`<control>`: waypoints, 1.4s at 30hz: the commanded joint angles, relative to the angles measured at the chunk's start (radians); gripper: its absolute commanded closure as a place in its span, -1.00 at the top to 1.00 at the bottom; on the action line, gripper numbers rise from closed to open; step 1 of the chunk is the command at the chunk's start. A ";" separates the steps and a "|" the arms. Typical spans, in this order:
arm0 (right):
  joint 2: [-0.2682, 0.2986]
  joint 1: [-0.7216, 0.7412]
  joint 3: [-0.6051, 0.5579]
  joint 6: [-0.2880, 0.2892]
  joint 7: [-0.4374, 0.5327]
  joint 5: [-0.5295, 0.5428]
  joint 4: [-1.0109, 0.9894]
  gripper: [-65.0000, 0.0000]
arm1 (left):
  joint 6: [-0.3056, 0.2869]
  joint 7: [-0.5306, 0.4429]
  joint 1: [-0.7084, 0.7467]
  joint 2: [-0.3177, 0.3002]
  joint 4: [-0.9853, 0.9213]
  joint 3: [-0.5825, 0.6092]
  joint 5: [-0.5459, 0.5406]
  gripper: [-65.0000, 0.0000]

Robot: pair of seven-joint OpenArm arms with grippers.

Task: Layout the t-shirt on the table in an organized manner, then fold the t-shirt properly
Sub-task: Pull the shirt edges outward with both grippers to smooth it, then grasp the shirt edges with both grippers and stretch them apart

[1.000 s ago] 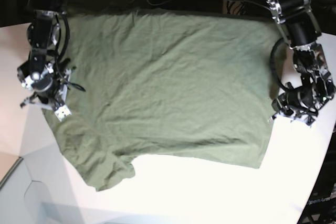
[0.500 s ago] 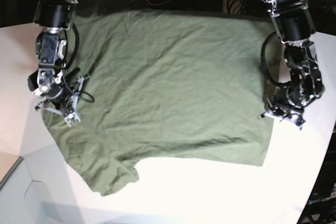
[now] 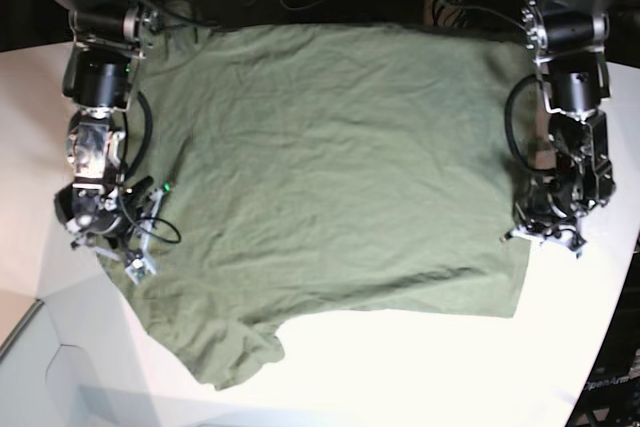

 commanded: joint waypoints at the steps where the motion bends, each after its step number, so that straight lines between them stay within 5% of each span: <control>1: 0.018 0.042 0.004 0.003 0.015 0.001 0.033 -1.00 | 0.008 -0.007 -0.048 -0.019 0.014 -0.002 0.008 -1.00; 7: 0.009 -0.026 0.004 0.003 -0.023 -0.001 0.297 -1.00 | 0.007 0.006 -0.140 -0.048 0.018 -0.005 0.005 -1.00; 11: -0.012 -0.121 0.003 0.003 -0.103 -0.001 0.478 -1.00 | 0.011 0.148 -0.143 -0.048 0.156 -0.005 -0.047 -1.00; 17: -0.018 -0.277 0.004 0.003 -0.152 0.004 0.588 -1.00 | 0.015 0.306 0.054 -0.041 0.430 -0.005 -0.139 -1.00; 28: -0.081 -0.354 0.081 0.003 -0.143 0.005 0.588 -1.00 | 0.015 0.259 0.242 -0.039 0.428 0.000 -0.139 -1.00; 38: -0.086 -0.369 0.087 0.003 -0.143 0.004 0.585 -1.00 | 0.010 0.061 0.205 -0.039 0.193 0.003 -0.135 -1.00; 42: -0.086 -0.391 0.087 0.003 -0.143 0.004 0.585 -1.00 | 0.007 0.001 0.147 -0.041 0.095 0.003 -0.053 -1.00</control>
